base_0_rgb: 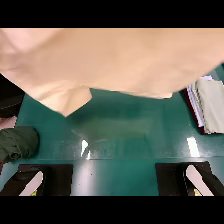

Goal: Fold the shirts.

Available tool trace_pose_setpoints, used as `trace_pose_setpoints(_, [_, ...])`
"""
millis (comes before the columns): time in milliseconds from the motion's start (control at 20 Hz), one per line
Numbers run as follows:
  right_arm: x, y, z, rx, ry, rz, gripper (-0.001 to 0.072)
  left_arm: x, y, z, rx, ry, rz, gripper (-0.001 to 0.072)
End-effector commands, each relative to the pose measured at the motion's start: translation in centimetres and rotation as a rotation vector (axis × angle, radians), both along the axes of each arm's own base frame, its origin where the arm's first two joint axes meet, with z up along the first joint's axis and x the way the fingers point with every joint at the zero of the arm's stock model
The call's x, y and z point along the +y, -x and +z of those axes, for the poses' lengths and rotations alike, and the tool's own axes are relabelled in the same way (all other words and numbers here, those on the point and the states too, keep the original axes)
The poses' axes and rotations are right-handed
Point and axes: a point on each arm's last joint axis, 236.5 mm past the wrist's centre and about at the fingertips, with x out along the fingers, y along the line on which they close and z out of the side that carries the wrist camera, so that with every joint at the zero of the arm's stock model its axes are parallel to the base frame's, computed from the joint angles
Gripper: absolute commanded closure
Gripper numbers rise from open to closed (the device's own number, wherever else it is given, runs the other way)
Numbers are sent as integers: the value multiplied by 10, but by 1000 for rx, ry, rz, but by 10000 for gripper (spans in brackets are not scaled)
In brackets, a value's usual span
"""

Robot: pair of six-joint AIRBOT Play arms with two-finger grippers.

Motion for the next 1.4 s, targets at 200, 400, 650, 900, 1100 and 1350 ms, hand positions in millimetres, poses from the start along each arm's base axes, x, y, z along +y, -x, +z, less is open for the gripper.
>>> trace_pose_setpoints(200, [3, 32, 16, 61, 20, -58, 695, 6, 11, 9, -15, 11, 30, 687])
trace_pose_setpoints(400, [-7, -38, -83, 376, -99, 54, 695, 9, -115, -136, 452, 32, -8, 685])
trace_pose_setpoints(650, [-7, -114, -306, 980, 10, 24, 695, -15, -210, -366, 1055, 14, -109, 683])
trace_pose_setpoints(900, [-2, -157, -430, 1229, -20, 53, 695, -24, -274, -504, 1265, 28, -104, 683])
trace_pose_setpoints(1100, [-13, -202, -440, 1204, -40, 30, 695, -7, -313, -523, 1243, 64, -55, 683])
trace_pose_setpoints(1350, [-22, -215, -410, 1134, -22, 22, 694, -4, -312, -500, 1210, -47, -113, 682])
